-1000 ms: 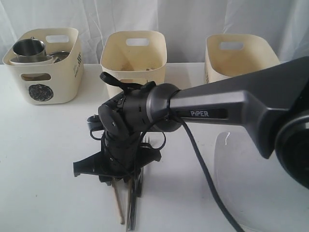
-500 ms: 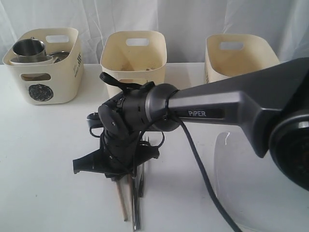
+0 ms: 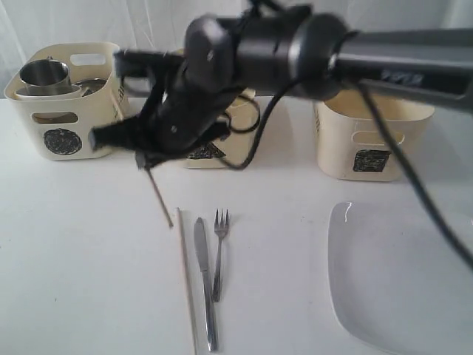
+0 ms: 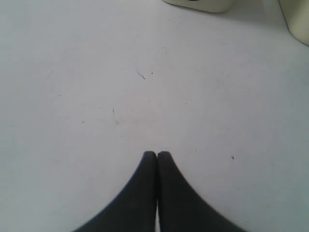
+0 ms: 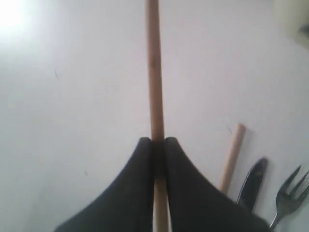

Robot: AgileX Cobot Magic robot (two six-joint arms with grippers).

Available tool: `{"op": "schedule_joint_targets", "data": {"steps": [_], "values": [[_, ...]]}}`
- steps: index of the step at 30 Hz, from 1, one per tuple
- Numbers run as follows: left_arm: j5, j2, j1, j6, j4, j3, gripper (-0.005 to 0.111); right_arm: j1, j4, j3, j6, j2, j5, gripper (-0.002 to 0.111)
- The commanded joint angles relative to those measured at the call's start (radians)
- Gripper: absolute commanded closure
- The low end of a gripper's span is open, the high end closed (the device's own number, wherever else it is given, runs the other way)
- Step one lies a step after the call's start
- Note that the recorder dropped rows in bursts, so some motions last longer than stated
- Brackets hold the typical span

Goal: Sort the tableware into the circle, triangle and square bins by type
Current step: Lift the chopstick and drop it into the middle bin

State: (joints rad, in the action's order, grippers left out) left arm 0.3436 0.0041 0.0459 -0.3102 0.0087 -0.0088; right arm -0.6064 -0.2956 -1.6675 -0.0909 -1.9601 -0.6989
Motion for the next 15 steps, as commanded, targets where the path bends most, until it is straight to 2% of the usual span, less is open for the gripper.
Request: {"op": "schedule_joint_targets", "data": {"steps": [1,4,9,15], "values": [[0.046,-0.004,0.002,0.0,0.001,0.008,0.107,0.153,-0.276,-0.019,0.222,0.024,-0.007,0.108],[0.046,-0.004,0.002,0.0,0.001,0.008,0.107,0.245,-0.478,-0.019,0.395,0.022,-0.018,0.108],[0.046,-0.004,0.002,0.0,0.001,0.008,0.107,0.371,-0.692,-0.019,0.575,0.013,0.018,0.108],[0.046,-0.004,0.002,0.0,0.001,0.008,0.107,0.438,-0.911,-0.019,0.763,-0.018,0.155,0.108]]}}
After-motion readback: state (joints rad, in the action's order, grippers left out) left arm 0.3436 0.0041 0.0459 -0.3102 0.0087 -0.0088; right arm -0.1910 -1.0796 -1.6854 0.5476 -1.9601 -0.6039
